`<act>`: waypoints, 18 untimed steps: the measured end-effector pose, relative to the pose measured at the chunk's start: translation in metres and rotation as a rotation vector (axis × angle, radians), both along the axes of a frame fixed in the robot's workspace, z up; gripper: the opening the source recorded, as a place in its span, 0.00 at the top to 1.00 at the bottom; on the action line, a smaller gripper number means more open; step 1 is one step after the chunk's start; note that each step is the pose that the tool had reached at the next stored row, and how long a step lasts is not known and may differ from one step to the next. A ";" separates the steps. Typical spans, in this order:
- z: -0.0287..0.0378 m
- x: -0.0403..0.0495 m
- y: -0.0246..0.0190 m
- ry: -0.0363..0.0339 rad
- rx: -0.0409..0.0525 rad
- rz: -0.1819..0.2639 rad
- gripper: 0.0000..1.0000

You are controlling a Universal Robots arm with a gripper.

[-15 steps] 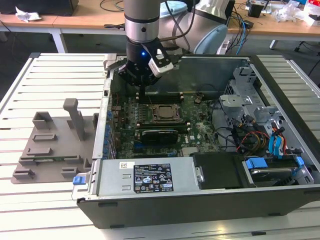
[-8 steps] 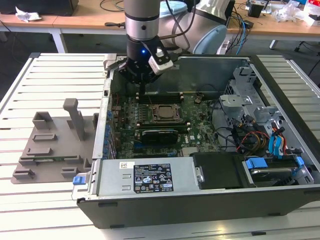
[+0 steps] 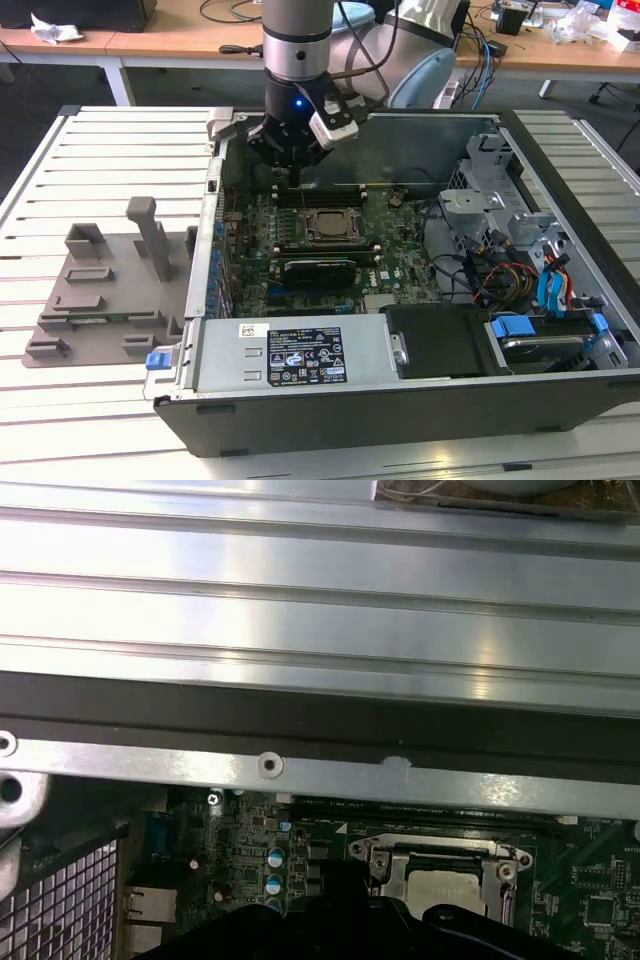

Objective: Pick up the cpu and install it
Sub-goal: 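Install the first cpu locking lever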

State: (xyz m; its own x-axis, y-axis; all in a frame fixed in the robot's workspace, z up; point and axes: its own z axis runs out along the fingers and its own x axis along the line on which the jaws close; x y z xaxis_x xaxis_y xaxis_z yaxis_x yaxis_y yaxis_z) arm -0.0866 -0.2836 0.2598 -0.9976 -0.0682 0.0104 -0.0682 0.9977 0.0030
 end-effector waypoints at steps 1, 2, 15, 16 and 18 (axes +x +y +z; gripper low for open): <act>0.0000 0.0010 0.0000 0.0003 -0.0001 0.000 0.89; 0.0000 0.0019 0.0000 0.0006 0.0000 0.000 0.89; -0.0006 0.0238 0.0000 0.0089 -0.0001 0.000 0.89; -0.0007 0.0241 0.0000 0.0091 0.0000 0.000 0.89; -0.0008 0.0244 0.0000 0.0091 0.0000 0.000 0.89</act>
State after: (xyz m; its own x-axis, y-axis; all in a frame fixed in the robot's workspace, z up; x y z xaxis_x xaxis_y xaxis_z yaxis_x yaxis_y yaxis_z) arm -0.0622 -0.2836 0.2590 -0.9975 -0.0683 0.0194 -0.0682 0.9977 0.0036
